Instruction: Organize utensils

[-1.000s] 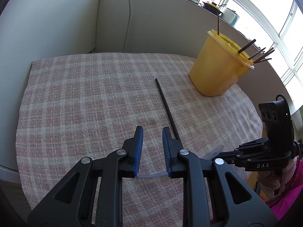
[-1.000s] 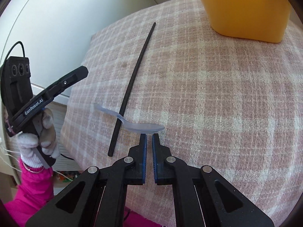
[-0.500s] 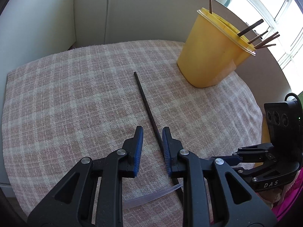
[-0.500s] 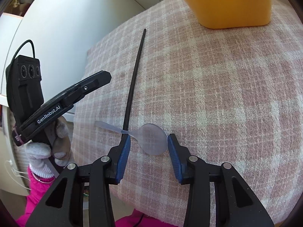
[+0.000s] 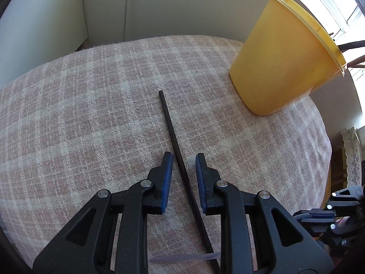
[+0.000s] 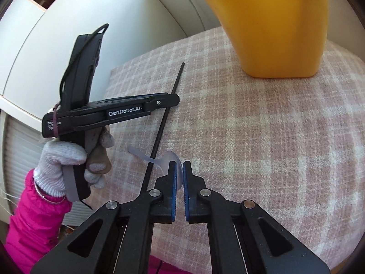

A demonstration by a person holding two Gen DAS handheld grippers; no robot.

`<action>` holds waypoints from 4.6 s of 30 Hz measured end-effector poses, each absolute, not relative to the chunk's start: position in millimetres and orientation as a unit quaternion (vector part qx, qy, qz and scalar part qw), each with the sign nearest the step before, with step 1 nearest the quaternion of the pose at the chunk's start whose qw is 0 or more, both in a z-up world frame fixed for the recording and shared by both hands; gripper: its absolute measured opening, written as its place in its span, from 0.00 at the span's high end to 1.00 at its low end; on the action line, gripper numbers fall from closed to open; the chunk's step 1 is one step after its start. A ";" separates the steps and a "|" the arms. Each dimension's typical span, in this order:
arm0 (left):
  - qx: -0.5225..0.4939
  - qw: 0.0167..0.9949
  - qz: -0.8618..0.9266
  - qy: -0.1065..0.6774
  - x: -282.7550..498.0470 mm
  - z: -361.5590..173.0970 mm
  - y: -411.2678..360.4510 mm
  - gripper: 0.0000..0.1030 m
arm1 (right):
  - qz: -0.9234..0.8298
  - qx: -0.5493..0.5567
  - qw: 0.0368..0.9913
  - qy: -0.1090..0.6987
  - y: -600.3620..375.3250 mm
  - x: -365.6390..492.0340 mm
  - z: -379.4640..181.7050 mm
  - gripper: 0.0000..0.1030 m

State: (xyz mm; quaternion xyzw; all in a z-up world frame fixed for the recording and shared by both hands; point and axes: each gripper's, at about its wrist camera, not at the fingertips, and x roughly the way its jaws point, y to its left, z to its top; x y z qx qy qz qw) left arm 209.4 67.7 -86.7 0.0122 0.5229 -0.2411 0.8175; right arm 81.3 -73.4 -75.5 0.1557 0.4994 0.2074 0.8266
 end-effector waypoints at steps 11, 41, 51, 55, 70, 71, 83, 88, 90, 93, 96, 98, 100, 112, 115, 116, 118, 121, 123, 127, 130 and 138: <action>-0.050 0.830 -0.240 0.501 228.5 -76.7 97.8 0.95 | 0.186 0.094 0.878 0.432 -124.1 61.4 -14.2 0.98; -0.077 0.923 -0.299 0.229 166.7 130.5 114.3 0.97 | 0.108 -0.024 0.951 0.289 -167.3 43.5 104.1 0.98; -0.094 0.931 -0.305 0.175 173.2 179.8 108.2 0.97 | 0.061 -0.073 0.955 0.280 -167.7 67.0 115.9 0.98; -0.090 0.934 -0.306 0.162 179.1 194.1 97.4 0.97 | 0.057 -0.090 0.952 0.287 -162.4 80.0 114.8 0.98; -0.073 0.923 -0.334 0.175 195.3 190.5 39.0 0.97 | 0.042 -0.099 0.948 0.300 -155.5 112.1 105.9 0.98; -0.070 0.923 -0.334 0.180 196.2 187.1 36.1 0.97 | 0.044 -0.097 0.948 0.301 -155.2 113.9 104.9 0.98; -0.069 0.913 -0.332 0.227 204.2 152.1 25.3 0.97 | 0.056 -0.052 0.949 0.307 -161.7 128.8 98.3 0.97; -0.067 0.912 -0.334 0.230 201.6 149.4 23.7 0.97 | 0.061 -0.034 0.952 0.299 -166.3 129.3 99.4 0.97; -0.068 0.911 -0.334 0.232 201.3 146.9 22.5 0.97 | 0.062 -0.029 0.952 0.298 -167.4 129.6 98.6 0.97; -0.068 0.910 -0.335 0.235 201.4 143.1 21.4 0.97 | 0.064 -0.023 0.952 0.298 -167.7 129.9 96.6 0.96; -0.067 0.909 -0.336 0.238 201.8 140.5 20.3 0.97 | 0.065 -0.016 0.953 0.297 -168.4 130.2 95.0 0.95; -0.063 0.907 -0.341 0.239 200.6 139.9 19.3 0.97 | 0.066 -0.015 0.952 0.297 -168.0 130.3 94.3 0.95; -0.058 0.906 -0.344 0.241 199.3 140.0 18.2 0.97 | 0.068 -0.013 0.952 0.297 -167.4 130.4 94.4 0.95; -0.057 0.916 -0.331 0.221 167.4 132.0 37.4 0.71 | 0.058 0.009 0.968 0.244 -168.2 116.0 101.5 0.64; -0.050 0.922 -0.320 0.212 154.3 129.7 43.8 0.62 | 0.045 0.014 0.974 0.221 -171.1 108.7 105.4 0.49; -0.045 0.925 -0.315 0.209 149.4 128.5 45.3 0.53 | 0.040 0.017 0.976 0.214 -172.7 105.7 106.5 0.46; -0.039 0.930 -0.303 0.203 139.9 126.5 48.7 0.39 | 0.033 0.019 0.979 0.202 -174.2 100.5 108.8 0.44; -0.040 0.935 -0.294 0.196 126.0 122.9 55.3 0.26 | 0.019 0.024 0.982 0.188 -175.1 93.6 110.4 0.37; -0.036 0.939 -0.283 0.192 116.7 120.4 58.2 0.23 | 0.017 0.032 0.983 0.183 -176.7 89.5 110.6 0.35; -0.026 0.946 -0.266 0.181 99.2 115.5 61.3 0.10 | 0.006 0.039 0.983 0.179 -177.7 80.4 108.5 0.32; -0.014 0.950 -0.257 0.175 85.4 109.7 60.0 0.03 | -0.007 0.038 0.984 0.173 -176.7 72.7 105.4 0.28; -0.006 0.950 -0.247 0.189 62.4 88.0 55.3 0.00 | -0.030 0.052 0.981 0.183 -179.8 55.2 87.6 0.25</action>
